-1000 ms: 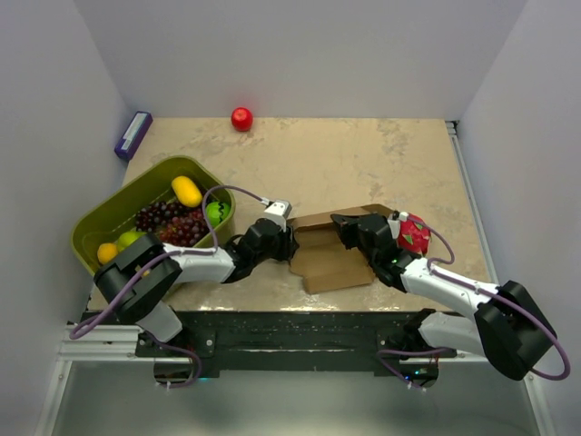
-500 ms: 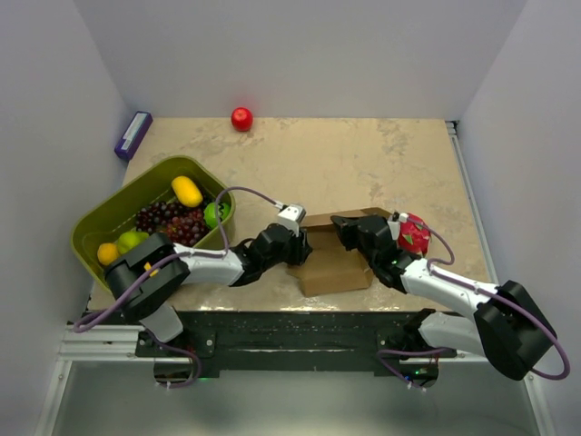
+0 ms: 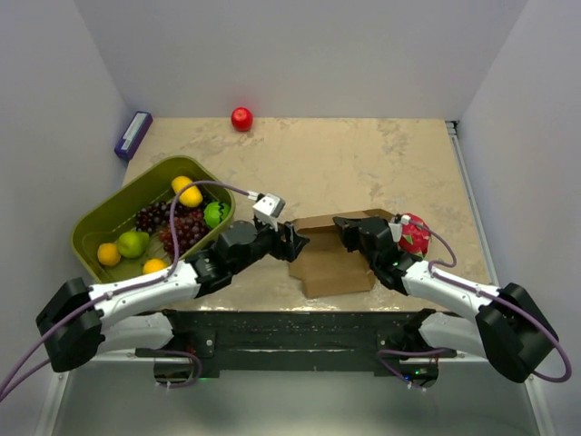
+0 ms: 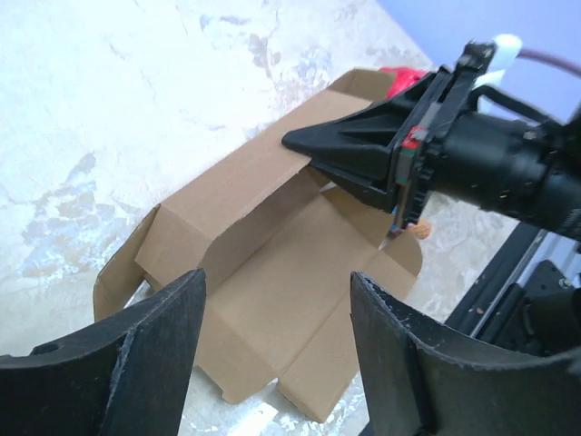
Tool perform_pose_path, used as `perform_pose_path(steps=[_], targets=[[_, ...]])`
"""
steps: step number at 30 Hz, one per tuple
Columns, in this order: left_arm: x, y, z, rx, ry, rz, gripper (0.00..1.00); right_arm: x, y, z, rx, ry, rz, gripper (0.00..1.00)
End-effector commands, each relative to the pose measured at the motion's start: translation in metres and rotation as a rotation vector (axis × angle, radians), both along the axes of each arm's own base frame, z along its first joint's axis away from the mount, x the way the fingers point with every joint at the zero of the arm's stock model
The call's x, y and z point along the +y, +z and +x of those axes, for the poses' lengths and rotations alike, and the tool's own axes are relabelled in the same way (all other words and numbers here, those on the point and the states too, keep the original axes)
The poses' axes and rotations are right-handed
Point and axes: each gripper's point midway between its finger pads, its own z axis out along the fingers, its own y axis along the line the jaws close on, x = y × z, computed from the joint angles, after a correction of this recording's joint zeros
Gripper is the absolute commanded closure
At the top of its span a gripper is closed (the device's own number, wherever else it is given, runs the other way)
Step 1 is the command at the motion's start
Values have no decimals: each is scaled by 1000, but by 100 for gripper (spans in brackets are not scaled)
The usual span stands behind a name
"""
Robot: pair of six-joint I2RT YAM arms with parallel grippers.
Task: Fold the paper box
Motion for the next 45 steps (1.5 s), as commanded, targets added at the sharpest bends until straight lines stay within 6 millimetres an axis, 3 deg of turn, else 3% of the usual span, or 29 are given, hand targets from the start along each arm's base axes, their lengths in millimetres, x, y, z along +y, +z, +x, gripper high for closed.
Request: perform_pose_path(steps=[1,6,13,17,28,45], targets=[[17,-7,-7,39,10,62,30,-8,-1,1,-11,-38,-25,100],[4,-1,3,77,3,50,37,-8,2,1,-17,-36,-26,100],[-4,-14,22,119,35,69,39,-10,6,-1,-25,-35,-29,100],[-9,-17,27,114,34,63,49,-12,8,-1,-31,-40,-27,100],[-28,-33,35,99,-17,80,52,-10,4,-1,-26,-34,-28,100],[-52,-23,52,49,-30,1,56,-8,-1,1,-16,-27,-43,100]])
